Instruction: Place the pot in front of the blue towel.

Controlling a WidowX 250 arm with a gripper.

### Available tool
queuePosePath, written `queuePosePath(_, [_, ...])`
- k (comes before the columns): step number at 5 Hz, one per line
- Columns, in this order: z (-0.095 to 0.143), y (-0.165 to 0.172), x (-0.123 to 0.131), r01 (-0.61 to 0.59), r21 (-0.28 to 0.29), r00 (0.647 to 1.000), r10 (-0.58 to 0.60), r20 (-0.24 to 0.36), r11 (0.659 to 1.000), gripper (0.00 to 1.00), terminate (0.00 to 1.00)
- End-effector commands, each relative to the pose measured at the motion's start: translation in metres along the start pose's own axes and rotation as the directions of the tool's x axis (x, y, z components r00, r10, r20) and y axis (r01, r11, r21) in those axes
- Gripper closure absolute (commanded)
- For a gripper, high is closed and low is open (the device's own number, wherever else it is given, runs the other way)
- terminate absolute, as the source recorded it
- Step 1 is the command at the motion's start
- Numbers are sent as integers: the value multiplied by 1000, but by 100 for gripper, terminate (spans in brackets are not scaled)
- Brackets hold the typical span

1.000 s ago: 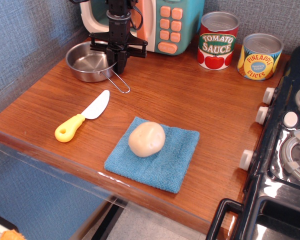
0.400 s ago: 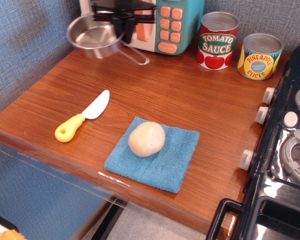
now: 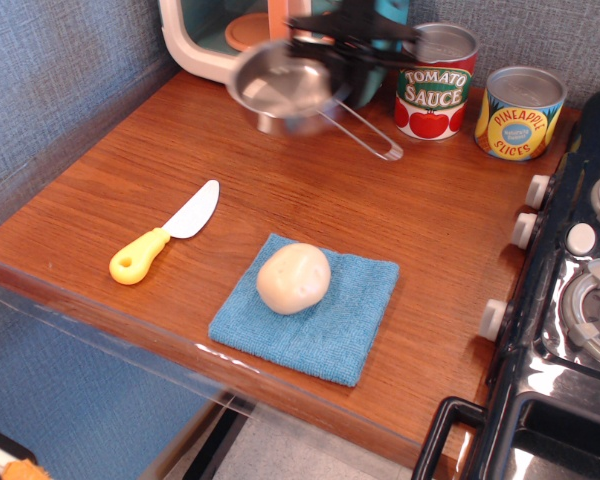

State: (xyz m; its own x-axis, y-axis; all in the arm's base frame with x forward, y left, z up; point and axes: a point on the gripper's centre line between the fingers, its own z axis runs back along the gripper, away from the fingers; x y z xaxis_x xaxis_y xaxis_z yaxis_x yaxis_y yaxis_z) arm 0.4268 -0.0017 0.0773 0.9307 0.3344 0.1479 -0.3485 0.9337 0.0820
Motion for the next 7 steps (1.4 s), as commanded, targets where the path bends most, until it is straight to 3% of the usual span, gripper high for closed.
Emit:
queuePosePath(1, [-7, -49, -30, -117, -37, 993, 117, -4, 992, 100, 0])
queuePosePath(3, [-50, -41, -37, -188, -32, 980, 186, -64, 982, 100, 0])
queuePosePath(4, [-49, -39, -36, -180, -51, 982, 176, -63, 982, 0, 0])
queuePosePath(7, [33, -38, -33, -21, -186, 999, 28, 35, 982, 0, 0])
